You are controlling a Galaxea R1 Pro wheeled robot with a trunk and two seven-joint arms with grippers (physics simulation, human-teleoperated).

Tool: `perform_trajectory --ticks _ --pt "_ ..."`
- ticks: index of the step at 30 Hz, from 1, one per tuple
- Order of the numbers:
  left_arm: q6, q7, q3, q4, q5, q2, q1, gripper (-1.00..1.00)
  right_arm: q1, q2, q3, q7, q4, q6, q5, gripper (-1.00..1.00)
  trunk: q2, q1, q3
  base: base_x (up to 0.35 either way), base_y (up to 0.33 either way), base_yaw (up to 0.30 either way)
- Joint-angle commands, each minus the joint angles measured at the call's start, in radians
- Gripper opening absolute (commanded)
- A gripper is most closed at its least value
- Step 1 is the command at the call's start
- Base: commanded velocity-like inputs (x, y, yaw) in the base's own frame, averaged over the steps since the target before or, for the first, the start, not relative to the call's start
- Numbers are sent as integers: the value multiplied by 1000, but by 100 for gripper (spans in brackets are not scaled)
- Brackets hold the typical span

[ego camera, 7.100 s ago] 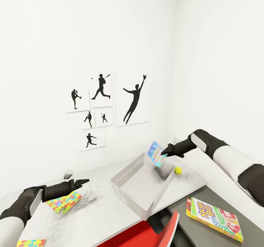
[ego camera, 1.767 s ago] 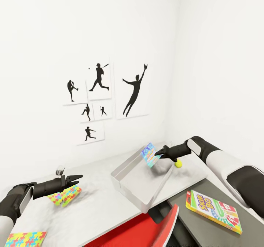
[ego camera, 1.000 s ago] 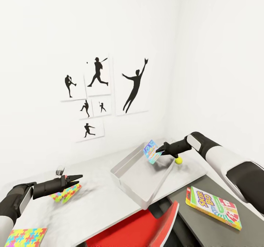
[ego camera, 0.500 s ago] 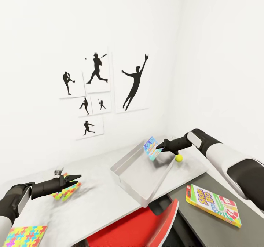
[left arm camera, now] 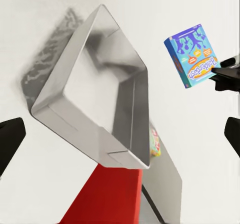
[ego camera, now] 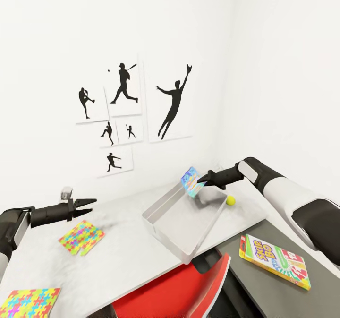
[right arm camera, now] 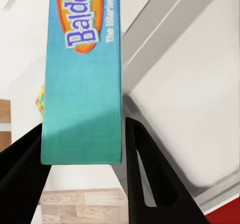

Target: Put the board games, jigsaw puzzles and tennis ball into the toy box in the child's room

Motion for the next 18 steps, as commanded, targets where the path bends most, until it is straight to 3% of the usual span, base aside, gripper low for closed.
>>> perform_trajectory --ticks 1,10,18 --pt "11 -1 0 0 2 1 -7 100 -3 0 5 10 -2 0 10 -100 -3 1 -4 0 0 0" --pt "25 3 0 -2 1 3 -55 100 -8 3 -4 -67 -42 -1 5 -100 -3 1 -19 0 0 0" --pt "26 4 0 -2 1 3 -64 100 -18 3 -35 -81 -46 -2 5 -100 -3 1 -32 0 0 0"
